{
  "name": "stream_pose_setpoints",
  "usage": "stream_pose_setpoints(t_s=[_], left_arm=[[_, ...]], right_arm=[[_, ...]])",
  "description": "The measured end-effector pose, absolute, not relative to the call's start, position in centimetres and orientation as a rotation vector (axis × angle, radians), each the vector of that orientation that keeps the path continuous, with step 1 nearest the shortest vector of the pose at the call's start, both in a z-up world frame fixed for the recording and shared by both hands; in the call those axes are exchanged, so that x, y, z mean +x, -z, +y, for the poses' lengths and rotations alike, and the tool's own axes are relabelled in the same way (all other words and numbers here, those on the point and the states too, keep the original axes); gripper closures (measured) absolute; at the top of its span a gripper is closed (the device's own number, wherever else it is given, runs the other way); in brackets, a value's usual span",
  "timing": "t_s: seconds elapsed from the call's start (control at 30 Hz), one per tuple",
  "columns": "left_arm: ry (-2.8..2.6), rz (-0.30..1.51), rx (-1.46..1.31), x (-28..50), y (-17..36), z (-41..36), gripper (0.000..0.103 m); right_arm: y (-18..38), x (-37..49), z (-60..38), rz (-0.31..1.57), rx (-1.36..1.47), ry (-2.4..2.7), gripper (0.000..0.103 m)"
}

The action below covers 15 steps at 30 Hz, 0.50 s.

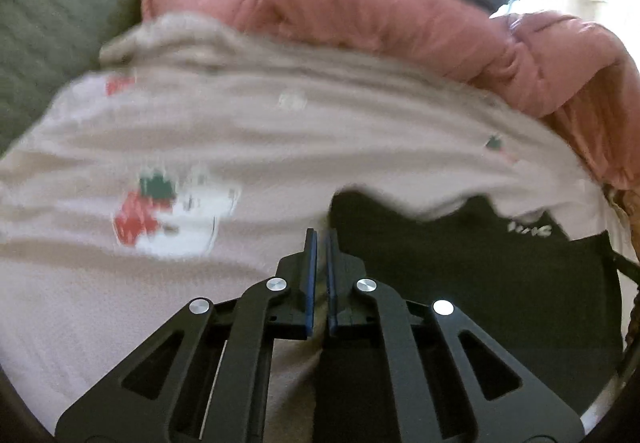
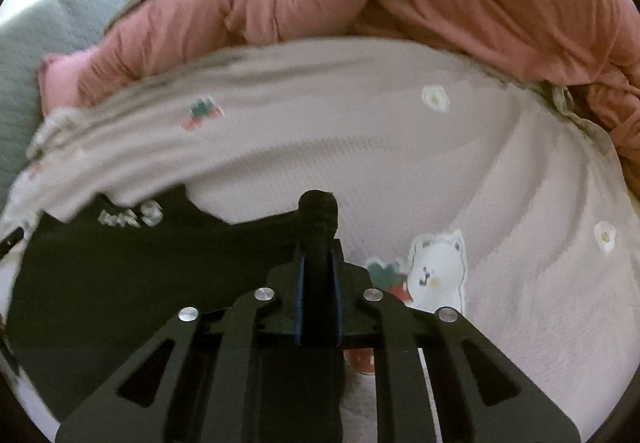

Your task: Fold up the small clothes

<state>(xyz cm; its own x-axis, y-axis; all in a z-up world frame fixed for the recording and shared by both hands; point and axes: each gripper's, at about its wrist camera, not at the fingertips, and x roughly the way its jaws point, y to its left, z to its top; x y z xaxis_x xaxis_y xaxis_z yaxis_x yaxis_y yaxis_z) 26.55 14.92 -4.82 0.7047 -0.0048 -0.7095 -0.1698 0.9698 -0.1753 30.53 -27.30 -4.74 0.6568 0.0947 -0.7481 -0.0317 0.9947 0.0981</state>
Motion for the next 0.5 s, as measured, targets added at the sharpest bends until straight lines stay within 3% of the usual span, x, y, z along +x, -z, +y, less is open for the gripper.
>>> stream_pose_setpoints(t_s=[0.3,0.43,0.5], left_arm=[[-0.125,0.772,-0.223,25.4,4.3,15.2,0.102],[-0.123,0.764,-0.179,24.8,3.5,14.4,0.087],[-0.117,0.768,-0.17,24.6,3.2,14.0,0.084]], right_arm=[[5.4,29.7,-27.6,0.857,0.036,0.006,0.063],[4.5,28.5,-27.8,0.841,0.063,-0.002,0.057],[4.1,27.9,-27.5,0.832,0.062,-0.01,0.054]])
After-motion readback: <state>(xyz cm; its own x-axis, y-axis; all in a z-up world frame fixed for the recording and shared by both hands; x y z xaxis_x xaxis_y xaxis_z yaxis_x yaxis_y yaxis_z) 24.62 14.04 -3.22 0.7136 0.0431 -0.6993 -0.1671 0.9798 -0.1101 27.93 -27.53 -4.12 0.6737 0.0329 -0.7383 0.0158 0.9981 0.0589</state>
